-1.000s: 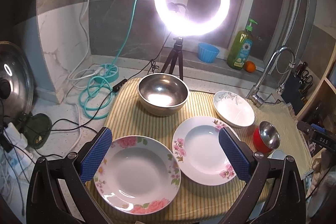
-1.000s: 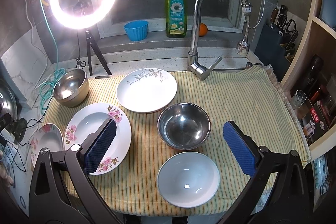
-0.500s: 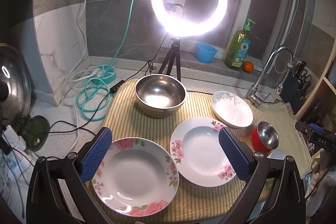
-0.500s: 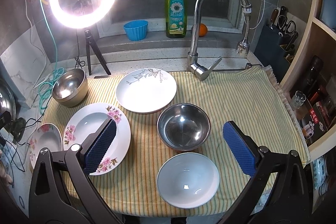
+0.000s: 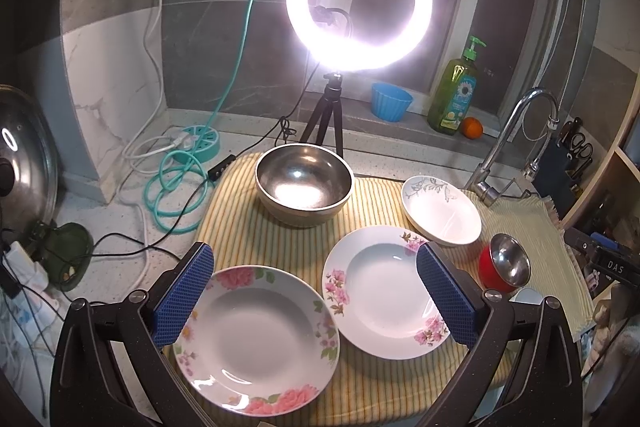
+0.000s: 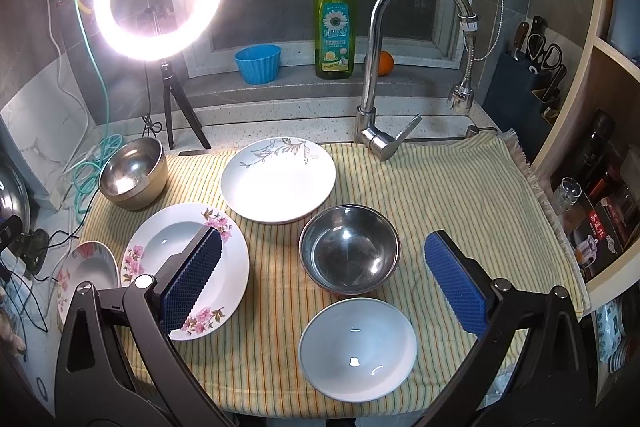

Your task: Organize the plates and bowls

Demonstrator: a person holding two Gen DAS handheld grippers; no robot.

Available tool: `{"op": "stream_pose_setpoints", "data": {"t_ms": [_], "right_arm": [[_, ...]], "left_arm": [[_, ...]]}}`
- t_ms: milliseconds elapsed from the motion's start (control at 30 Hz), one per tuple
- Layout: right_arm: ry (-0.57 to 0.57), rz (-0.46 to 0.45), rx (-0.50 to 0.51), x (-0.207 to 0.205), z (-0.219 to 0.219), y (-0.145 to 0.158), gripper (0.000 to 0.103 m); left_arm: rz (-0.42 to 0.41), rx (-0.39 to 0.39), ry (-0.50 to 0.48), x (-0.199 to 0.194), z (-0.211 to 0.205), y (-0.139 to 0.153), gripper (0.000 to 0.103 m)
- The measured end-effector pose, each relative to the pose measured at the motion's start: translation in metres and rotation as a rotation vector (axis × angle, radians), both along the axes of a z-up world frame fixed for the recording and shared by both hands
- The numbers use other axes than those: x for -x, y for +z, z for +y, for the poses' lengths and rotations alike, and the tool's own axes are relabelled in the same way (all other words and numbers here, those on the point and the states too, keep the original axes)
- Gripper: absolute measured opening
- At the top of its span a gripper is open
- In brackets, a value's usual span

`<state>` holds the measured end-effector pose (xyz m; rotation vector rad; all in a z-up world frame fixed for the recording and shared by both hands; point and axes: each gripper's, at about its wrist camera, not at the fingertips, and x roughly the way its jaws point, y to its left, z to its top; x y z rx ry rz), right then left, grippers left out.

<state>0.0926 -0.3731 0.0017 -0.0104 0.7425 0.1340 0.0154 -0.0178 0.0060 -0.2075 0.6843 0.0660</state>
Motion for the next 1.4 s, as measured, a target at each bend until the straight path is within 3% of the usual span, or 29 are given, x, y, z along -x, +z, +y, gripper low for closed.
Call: {"op": "stream_pose_setpoints", "data": {"t_ms": [1400], "right_arm": [[-0.017,-0.058,-0.007,0.002,0.002,0.008,0.103]], "left_arm": [[-0.015,0.016,-0.033,-0.012,-0.001,0.004,0.101]]}}
